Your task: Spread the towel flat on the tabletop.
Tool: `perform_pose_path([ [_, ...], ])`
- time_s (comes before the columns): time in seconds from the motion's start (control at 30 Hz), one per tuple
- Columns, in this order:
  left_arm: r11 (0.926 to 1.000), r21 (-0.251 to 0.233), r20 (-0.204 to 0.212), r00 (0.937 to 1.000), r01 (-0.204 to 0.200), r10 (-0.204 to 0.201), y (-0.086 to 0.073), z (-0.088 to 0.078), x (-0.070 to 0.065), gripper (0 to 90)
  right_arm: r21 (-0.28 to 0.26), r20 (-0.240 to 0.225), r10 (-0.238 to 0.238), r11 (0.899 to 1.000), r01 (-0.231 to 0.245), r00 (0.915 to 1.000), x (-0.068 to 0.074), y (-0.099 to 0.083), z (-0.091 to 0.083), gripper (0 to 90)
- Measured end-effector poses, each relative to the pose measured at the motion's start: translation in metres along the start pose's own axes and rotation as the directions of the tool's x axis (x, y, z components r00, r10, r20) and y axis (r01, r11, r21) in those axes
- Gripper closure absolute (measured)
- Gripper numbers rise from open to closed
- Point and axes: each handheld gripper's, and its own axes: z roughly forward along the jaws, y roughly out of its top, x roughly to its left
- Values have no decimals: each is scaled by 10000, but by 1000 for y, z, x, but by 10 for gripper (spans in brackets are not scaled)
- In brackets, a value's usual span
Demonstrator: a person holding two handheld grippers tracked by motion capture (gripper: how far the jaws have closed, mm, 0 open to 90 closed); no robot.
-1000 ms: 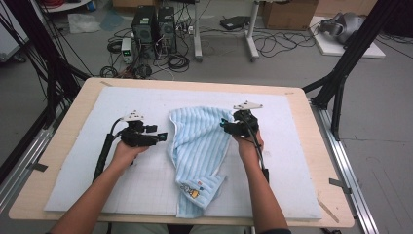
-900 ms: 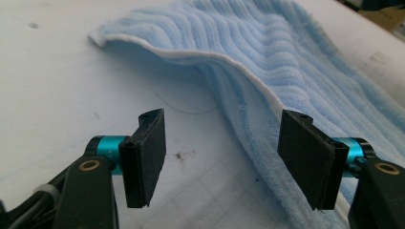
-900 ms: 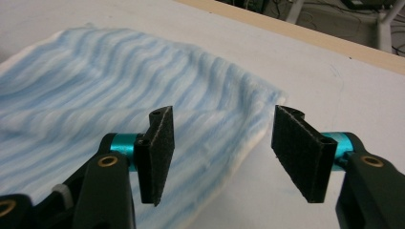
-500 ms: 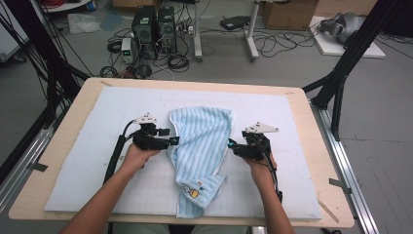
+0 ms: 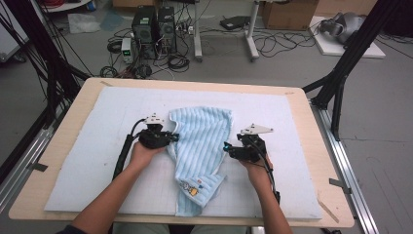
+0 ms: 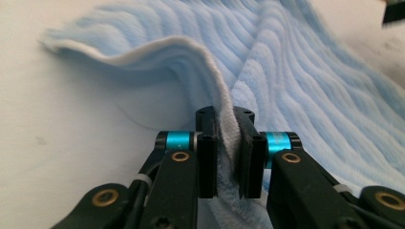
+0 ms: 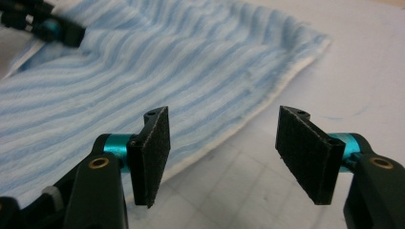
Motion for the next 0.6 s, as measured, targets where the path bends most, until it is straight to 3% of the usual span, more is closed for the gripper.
perform_pose_path([
  [0.1, 9999, -116, -212, 9998, 0, -3, 0, -3, 8, 821, 158, -769, 222, 9997, -211, 9968, 13, 2, 14, 374],
  [0.17, 9997, -217, -210, 9997, 118, -123, 0, -6, 11, 824, 312, -968, 106, 9995, -76, 9952, 25, 5, 25, 398],
  [0.23, 9995, -259, -222, 9996, 159, -164, 0, -7, 13, 825, 627, -907, -279, 9975, 337, 9955, 36, 7, 37, 463],
  [0.3, 9994, -293, -255, 9995, 158, -166, 1, -10, 16, 826, 1246, -550, -925, 9873, 988, 9942, 43, 7, 48, 536],
  [0.43, 9999, -120, -177, 9998, 109, -111, 2, -19, 26, 828, 1400, -650, -1121, 9828, 1203, 9916, 43, 12, 52, 799],
  [0.6, 9996, -289, -191, 9998, -35, 29, 6, -26, 34, 830, 1410, -872, -1501, 9768, 1613, 9848, 41, 20, 61, 848],
])
